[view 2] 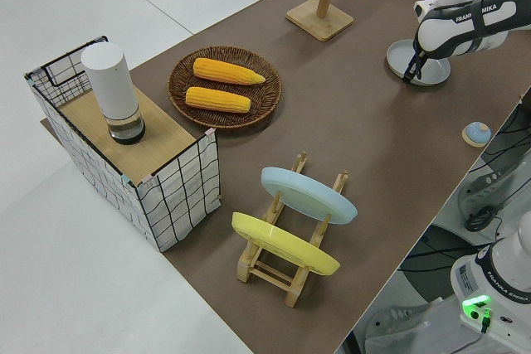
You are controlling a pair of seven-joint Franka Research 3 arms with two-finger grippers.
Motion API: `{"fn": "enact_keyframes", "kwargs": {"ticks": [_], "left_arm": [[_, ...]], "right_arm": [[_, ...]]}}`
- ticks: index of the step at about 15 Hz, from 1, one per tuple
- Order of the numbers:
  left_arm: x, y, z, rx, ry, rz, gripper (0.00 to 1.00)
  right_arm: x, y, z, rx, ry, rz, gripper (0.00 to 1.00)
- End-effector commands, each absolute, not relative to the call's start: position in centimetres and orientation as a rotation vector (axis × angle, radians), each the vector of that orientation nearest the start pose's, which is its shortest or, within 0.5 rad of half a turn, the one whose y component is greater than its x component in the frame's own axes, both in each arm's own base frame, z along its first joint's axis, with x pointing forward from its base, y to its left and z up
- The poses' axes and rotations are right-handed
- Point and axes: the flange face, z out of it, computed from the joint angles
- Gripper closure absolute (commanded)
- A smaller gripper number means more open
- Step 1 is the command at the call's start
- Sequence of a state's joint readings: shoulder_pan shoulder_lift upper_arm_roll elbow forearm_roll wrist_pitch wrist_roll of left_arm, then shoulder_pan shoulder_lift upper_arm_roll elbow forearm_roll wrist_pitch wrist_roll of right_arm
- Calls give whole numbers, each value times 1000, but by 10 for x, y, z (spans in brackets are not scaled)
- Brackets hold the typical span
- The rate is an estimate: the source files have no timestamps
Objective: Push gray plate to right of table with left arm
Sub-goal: 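Push the gray plate across the table toward the right arm with the left gripper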
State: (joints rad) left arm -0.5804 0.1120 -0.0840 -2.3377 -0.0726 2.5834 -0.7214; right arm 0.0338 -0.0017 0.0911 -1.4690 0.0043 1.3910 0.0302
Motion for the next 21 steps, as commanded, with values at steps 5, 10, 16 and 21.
{"fn": "enact_keyframes", "kwargs": {"ticks": [5,10,16,21], "left_arm": [[407,-427,272,-3295,-271,-32,1000],[399,-466,273,-3323,-260,-35,1000],[408,-478,289,-3328,-289,-30,943],[418,-475,304,-3316,-283,-18,384]], "right_arm": [[527,64,660,-3130,-145,128,17],[527,64,660,-3130,-145,128,17],[527,64,660,-3130,-145,128,17],[527,64,661,-3130,-142,126,17]]}}
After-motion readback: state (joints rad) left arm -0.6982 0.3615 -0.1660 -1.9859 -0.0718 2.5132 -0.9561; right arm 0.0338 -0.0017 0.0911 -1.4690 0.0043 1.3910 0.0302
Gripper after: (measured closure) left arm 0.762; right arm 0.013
